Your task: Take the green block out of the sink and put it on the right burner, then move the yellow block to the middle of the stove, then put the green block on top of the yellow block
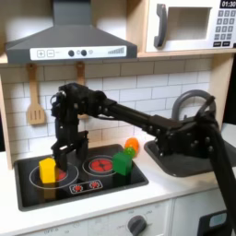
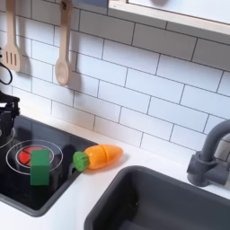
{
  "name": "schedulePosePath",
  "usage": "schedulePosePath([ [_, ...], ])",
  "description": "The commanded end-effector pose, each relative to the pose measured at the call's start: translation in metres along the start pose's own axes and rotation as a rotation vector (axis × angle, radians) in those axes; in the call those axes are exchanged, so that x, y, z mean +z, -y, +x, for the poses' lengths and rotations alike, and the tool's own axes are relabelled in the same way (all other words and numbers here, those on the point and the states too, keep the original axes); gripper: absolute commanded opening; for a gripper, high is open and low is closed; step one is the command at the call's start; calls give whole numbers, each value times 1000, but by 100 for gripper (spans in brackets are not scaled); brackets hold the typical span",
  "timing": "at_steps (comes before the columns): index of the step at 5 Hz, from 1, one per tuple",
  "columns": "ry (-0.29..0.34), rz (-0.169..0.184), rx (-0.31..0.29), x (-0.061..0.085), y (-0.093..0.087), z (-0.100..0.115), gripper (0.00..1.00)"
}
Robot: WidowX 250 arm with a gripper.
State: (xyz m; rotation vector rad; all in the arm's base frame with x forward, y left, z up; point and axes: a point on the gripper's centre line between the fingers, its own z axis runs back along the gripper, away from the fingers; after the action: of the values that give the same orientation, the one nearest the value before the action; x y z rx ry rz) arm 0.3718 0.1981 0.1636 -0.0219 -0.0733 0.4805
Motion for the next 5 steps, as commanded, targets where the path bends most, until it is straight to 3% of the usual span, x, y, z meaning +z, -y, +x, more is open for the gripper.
schedulePosePath([
  [1, 10, -30, 12, 10, -8, -2, 100],
  [3, -15, -58, 16, 16, 3, -19, 100],
  [5, 26, -56, 34, 29, 1, -31, 100],
])
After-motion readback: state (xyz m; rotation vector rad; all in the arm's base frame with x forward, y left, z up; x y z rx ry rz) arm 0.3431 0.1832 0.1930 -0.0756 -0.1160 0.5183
